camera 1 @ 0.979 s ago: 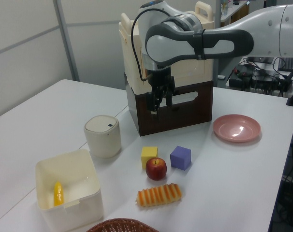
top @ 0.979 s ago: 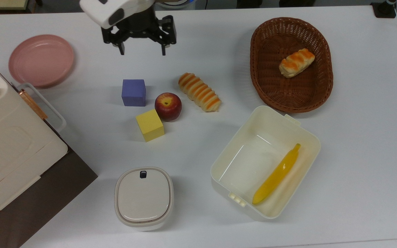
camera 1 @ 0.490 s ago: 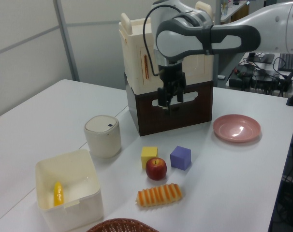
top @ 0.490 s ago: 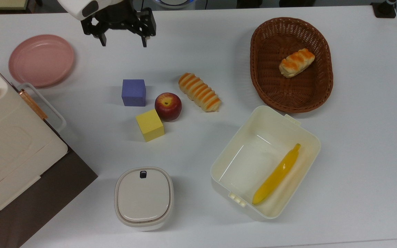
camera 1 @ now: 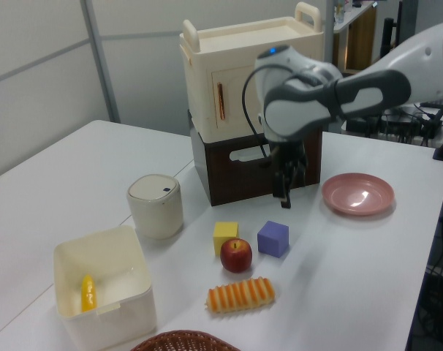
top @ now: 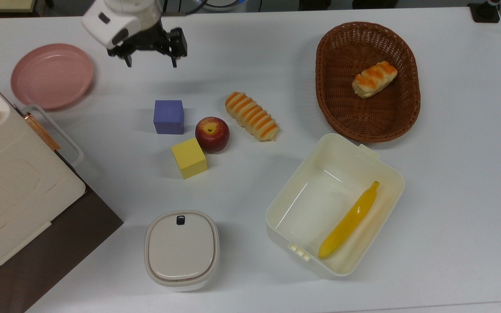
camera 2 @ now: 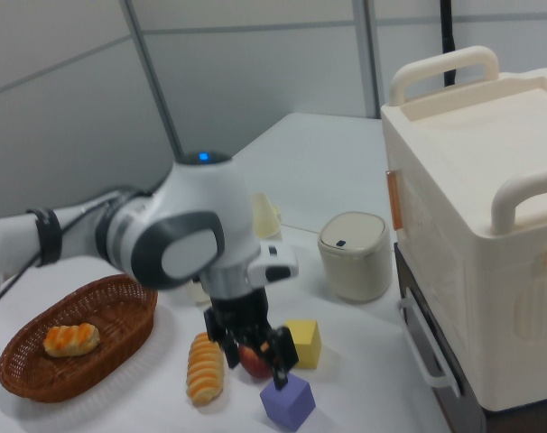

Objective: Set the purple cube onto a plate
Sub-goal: 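Move the open gripper over the purple cube and lower toward it, then close the gripper on the purple cube and lift it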

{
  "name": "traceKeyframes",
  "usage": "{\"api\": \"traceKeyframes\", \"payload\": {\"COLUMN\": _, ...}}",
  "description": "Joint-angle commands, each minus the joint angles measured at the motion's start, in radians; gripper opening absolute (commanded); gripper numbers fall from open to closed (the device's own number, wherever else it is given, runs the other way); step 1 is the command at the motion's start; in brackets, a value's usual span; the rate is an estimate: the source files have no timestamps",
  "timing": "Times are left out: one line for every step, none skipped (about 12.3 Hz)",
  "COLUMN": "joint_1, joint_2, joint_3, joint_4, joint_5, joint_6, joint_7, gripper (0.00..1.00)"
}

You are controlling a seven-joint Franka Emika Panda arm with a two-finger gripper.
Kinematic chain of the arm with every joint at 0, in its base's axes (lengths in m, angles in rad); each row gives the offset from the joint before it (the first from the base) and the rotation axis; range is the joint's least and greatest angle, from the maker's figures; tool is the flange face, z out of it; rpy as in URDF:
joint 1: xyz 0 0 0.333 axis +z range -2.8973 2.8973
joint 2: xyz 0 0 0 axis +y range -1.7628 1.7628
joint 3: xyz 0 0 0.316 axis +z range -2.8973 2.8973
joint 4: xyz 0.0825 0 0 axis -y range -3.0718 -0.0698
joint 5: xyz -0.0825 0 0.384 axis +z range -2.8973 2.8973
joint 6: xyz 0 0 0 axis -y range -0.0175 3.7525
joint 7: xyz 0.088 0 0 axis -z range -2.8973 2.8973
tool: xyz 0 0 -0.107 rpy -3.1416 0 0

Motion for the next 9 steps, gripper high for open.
{"api": "traceKeyframes", "payload": {"joint_1": -0.004, "joint_2": 0.029, "joint_3": -0.002, "joint_4": -0.089, "joint_5": -0.01, "joint_6": 0.089, "joint_7": -0.017, "gripper": 1.0}}
{"api": "traceKeyframes", "payload": {"joint_1": -0.001, "joint_2": 0.06, "joint_3": -0.002, "joint_4": -0.086, "joint_5": -0.01, "joint_6": 0.097, "joint_7": -0.011, "gripper": 1.0}}
{"api": "traceKeyframes", "payload": {"joint_1": 0.001, "joint_2": 0.074, "joint_3": -0.002, "joint_4": -0.084, "joint_5": -0.01, "joint_6": 0.106, "joint_7": -0.009, "gripper": 1.0}}
{"api": "traceKeyframes", "payload": {"joint_1": 0.004, "joint_2": 0.096, "joint_3": -0.001, "joint_4": -0.081, "joint_5": -0.005, "joint_6": 0.127, "joint_7": -0.006, "gripper": 1.0}}
{"api": "traceKeyframes", "payload": {"joint_1": 0.005, "joint_2": 0.11, "joint_3": 0.002, "joint_4": -0.08, "joint_5": -0.002, "joint_6": 0.149, "joint_7": -0.003, "gripper": 1.0}}
{"api": "traceKeyframes", "payload": {"joint_1": 0.008, "joint_2": 0.135, "joint_3": 0.005, "joint_4": -0.078, "joint_5": 0.001, "joint_6": 0.179, "joint_7": -0.003, "gripper": 1.0}}
{"api": "traceKeyframes", "payload": {"joint_1": 0.008, "joint_2": 0.149, "joint_3": 0.007, "joint_4": -0.069, "joint_5": 0.002, "joint_6": 0.193, "joint_7": -0.003, "gripper": 1.0}}
{"api": "traceKeyframes", "payload": {"joint_1": 0.01, "joint_2": 0.166, "joint_3": 0.009, "joint_4": -0.064, "joint_5": 0.005, "joint_6": 0.215, "joint_7": -0.003, "gripper": 1.0}}
{"api": "traceKeyframes", "payload": {"joint_1": 0.011, "joint_2": 0.17, "joint_3": 0.012, "joint_4": -0.066, "joint_5": 0.007, "joint_6": 0.227, "joint_7": -0.001, "gripper": 1.0}}
